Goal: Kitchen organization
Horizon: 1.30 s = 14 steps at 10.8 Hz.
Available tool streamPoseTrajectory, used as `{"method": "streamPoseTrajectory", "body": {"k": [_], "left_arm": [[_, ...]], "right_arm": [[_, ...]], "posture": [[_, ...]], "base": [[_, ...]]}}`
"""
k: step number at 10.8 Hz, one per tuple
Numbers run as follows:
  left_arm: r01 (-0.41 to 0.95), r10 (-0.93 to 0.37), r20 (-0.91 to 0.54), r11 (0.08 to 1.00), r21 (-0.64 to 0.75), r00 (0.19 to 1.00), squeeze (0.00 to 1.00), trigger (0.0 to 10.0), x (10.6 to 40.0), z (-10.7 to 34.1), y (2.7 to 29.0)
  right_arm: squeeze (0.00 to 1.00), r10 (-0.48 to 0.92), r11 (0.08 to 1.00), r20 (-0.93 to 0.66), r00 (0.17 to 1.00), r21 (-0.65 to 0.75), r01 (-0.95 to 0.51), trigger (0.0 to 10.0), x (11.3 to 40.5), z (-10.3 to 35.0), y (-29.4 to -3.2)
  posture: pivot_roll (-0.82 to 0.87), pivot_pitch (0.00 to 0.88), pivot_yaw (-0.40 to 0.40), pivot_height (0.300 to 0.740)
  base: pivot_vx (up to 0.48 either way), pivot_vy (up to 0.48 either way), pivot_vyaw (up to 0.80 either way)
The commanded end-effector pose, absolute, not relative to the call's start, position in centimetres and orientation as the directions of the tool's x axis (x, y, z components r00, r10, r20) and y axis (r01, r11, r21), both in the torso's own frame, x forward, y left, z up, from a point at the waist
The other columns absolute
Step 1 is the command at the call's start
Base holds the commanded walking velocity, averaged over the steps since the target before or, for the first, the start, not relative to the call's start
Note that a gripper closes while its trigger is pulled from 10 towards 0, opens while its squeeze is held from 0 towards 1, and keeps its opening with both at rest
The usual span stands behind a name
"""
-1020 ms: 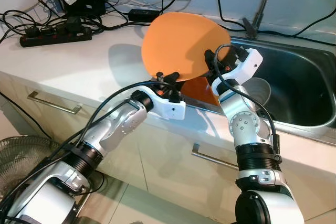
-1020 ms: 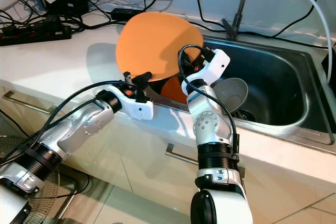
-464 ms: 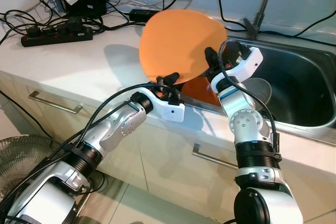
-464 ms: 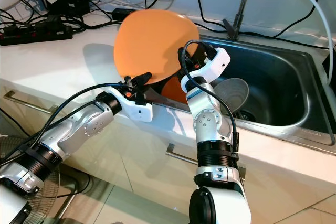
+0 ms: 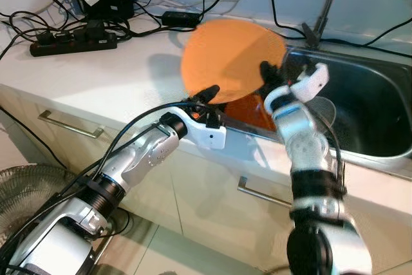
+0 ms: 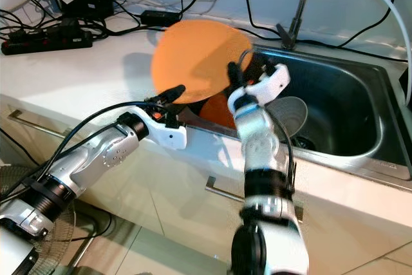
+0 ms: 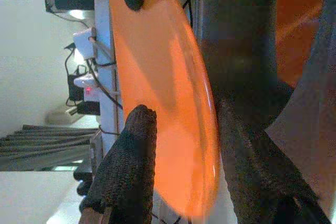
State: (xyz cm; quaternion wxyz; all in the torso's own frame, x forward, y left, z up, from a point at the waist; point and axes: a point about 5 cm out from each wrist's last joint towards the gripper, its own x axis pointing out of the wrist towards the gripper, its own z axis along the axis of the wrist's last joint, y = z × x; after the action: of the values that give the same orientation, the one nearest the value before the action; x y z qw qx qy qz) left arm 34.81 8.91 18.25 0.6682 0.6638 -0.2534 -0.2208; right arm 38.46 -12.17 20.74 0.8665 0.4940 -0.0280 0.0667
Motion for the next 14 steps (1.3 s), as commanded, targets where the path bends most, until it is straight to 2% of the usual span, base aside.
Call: {"method": "streamPoseTrajectory", "body": {"k": [1, 4, 5, 6, 7, 8, 9, 10, 12, 13, 14], "left_arm": [[-0.081, -0.628, 0.084, 0.033, 0.996, 0.774, 0.0, 10.0, 35.0, 19.3, 9.0], [-0.062, -0.615, 0.08, 0.051, 0.997, 0.784, 0.0, 10.0, 34.7, 18.9, 9.2], [-0.045, -0.602, 0.076, 0.066, 0.997, 0.795, 0.0, 10.0, 34.6, 18.7, 9.6], [-0.034, -0.594, 0.079, 0.086, 0.996, 0.8, 0.0, 10.0, 34.5, 18.7, 9.8], [0.011, -0.574, 0.081, 0.154, 0.988, 0.815, 0.0, 10.0, 34.4, 18.6, 10.2], [0.179, -0.502, 0.071, 0.431, 0.884, 0.862, 0.0, 10.0, 34.5, 18.6, 10.3], [0.332, -0.489, 0.017, 0.617, 0.714, 0.872, 0.0, 10.0, 34.3, 18.3, 9.9], [0.41, -0.484, 0.026, 0.768, 0.492, 0.875, 0.0, 10.0, 33.8, 18.6, 9.3], [0.446, -0.473, 0.024, 0.846, 0.293, 0.881, 0.0, 10.0, 33.0, 18.8, 9.2], [0.472, -0.481, -0.008, 0.857, 0.208, 0.877, 0.0, 10.0, 32.1, 18.6, 9.1], [0.48, -0.486, -0.02, 0.855, 0.195, 0.874, 0.0, 10.0, 31.7, 18.5, 9.0]], "right_arm": [[0.0, 0.04, 0.478, 0.152, 0.988, 0.865, -0.153, 0.0, 38.8, 21.9, -12.9], [0.0, -0.093, 0.457, 0.17, 0.981, 0.883, -0.109, 0.0, 39.7, 23.2, -15.7], [0.0, -0.168, 0.521, 0.168, 0.971, 0.852, -0.057, 0.0, 40.0, 23.6, -17.5], [0.0, -0.193, 0.592, 0.185, 0.964, 0.805, -0.036, 1.5, 40.1, 24.0, -18.1], [0.0, -0.212, 0.709, 0.194, 0.958, 0.705, 0.013, 10.0, 40.4, 24.4, -18.5], [0.0, -0.209, 0.82, 0.185, 0.96, 0.568, 0.068, 10.0, 40.7, 24.3, -18.3], [0.0, -0.2, 0.882, 0.155, 0.967, 0.459, 0.108, 10.0, 41.0, 23.7, -18.0], [0.0, -0.182, 0.918, 0.11, 0.977, 0.376, 0.128, 10.0, 41.3, 22.8, -17.5], [0.0, -0.146, 0.961, 0.053, 0.988, 0.244, 0.129, 10.0, 41.6, 21.8, -16.5], [0.0, -0.121, 0.971, 0.015, 0.993, 0.212, 0.115, 10.0, 41.7, 21.0, -15.9], [0.0, -0.112, 0.975, -0.004, 0.994, 0.192, 0.111, 10.0, 41.6, 20.6, -15.6]], "posture": [[0.18, 0.0, 0.029, 0.74], [0.19, 0.003, 0.023, 0.74], [0.2, 0.008, 0.021, 0.74], [0.2, 0.009, 0.02, 0.74], [0.19, 0.015, 0.021, 0.74], [0.2, 0.018, 0.022, 0.74], [0.21, 0.021, 0.02, 0.74], [0.21, 0.025, 0.017, 0.74], [0.23, 0.041, 0.01, 0.74], [0.25, 0.052, 0.005, 0.74], [0.26, 0.059, 0.003, 0.74]], "base": [[0.0, 0.0, 0.0], [0.0, 0.0, 0.0], [0.0, 0.0, 0.0], [0.0, 0.0, 0.0], [0.0, 0.0, 0.0], [0.0, 0.0, 0.0], [0.0, 0.0, 0.0], [0.0, 0.0, 0.0], [0.0, 0.0, 0.0], [0.0, 0.0, 0.0], [0.0, 0.0, 0.0]]}}
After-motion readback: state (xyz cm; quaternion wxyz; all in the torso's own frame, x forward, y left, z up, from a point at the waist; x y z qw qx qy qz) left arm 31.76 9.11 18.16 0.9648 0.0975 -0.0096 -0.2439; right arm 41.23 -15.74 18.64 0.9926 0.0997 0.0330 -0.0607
